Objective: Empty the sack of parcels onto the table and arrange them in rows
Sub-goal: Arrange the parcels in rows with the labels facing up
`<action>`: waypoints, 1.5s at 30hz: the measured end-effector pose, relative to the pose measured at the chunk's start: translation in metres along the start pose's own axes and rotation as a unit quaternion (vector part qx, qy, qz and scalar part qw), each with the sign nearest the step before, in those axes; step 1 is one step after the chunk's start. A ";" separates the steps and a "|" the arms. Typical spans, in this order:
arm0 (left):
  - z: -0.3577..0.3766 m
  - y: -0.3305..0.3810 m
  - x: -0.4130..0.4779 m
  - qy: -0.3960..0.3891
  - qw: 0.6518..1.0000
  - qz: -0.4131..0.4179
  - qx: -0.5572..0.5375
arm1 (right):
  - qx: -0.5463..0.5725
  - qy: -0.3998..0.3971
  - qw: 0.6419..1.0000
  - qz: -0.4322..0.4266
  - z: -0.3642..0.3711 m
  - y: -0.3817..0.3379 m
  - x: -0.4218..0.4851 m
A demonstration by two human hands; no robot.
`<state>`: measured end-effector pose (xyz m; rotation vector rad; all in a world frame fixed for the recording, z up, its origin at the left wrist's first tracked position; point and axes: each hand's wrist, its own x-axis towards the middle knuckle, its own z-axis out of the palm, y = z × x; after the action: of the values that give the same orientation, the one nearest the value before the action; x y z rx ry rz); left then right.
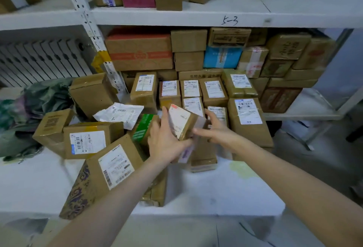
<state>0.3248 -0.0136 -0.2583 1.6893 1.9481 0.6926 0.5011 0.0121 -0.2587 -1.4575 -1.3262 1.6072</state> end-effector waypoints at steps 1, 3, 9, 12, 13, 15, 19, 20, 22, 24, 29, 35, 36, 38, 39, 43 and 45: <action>0.006 0.009 -0.009 0.049 0.996 0.012 0.070 | -0.008 0.021 1.000 -0.021 -0.002 0.003 -0.005; 0.021 0.023 -0.025 0.084 0.986 0.054 0.134 | 0.003 0.057 0.998 -0.039 -0.008 0.012 -0.012; 0.041 0.034 -0.050 -0.016 0.990 0.061 -0.128 | 0.052 0.029 0.998 0.024 -0.061 0.040 -0.029; 0.043 0.029 -0.054 0.005 0.919 -0.135 -0.370 | 0.188 -0.031 0.981 0.047 -0.092 0.052 -0.037; 0.044 0.028 -0.056 -0.030 0.882 -0.191 -0.429 | 0.233 -0.032 0.971 0.043 -0.098 0.054 -0.040; 0.051 0.029 -0.065 -0.149 0.818 -0.222 -0.510 | 0.284 -0.039 0.958 0.027 -0.103 0.060 -0.045; 0.066 0.040 -0.067 -0.180 0.788 -0.213 -0.549 | 0.212 -0.110 0.970 0.044 -0.105 0.069 -0.059; 0.066 0.039 -0.065 -0.179 0.781 -0.219 -0.557 | 0.187 -0.116 0.974 0.045 -0.109 0.068 -0.064; 0.058 0.037 -0.063 -0.216 0.794 -0.222 -0.523 | 0.129 -0.099 0.987 0.011 -0.120 0.063 -0.072; 0.053 0.035 -0.066 -0.302 0.832 -0.208 -0.415 | -0.002 -0.126 0.992 -0.020 -0.124 0.055 -0.079; 0.084 0.055 -0.074 -0.371 0.863 -0.166 -0.301 | -0.156 -0.253 0.946 0.126 -0.111 0.078 -0.085; 0.137 0.046 -0.093 -0.273 0.849 -0.322 -0.319 | 0.052 -0.087 0.972 0.213 -0.123 0.136 -0.090; 0.144 0.051 -0.099 -0.289 0.846 -0.319 -0.313 | 0.095 -0.057 0.969 0.220 -0.126 0.145 -0.088; 0.159 0.060 -0.105 -0.290 0.854 -0.307 -0.305 | 0.147 0.007 0.963 0.224 -0.128 0.157 -0.083; 0.166 0.064 -0.107 -0.284 0.856 -0.304 -0.306 | 0.152 0.046 0.962 0.223 -0.128 0.160 -0.081; 0.187 0.073 -0.106 -0.280 0.846 -0.303 -0.337 | -0.041 0.187 0.961 0.199 -0.125 0.170 -0.075; 0.193 0.075 -0.105 -0.282 0.851 -0.304 -0.321 | -0.140 0.196 0.956 0.169 -0.124 0.169 -0.077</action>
<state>0.5193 -0.0955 -0.3554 0.6841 1.4502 0.4455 0.6688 -0.0787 -0.3746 -2.1444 -1.1466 1.2585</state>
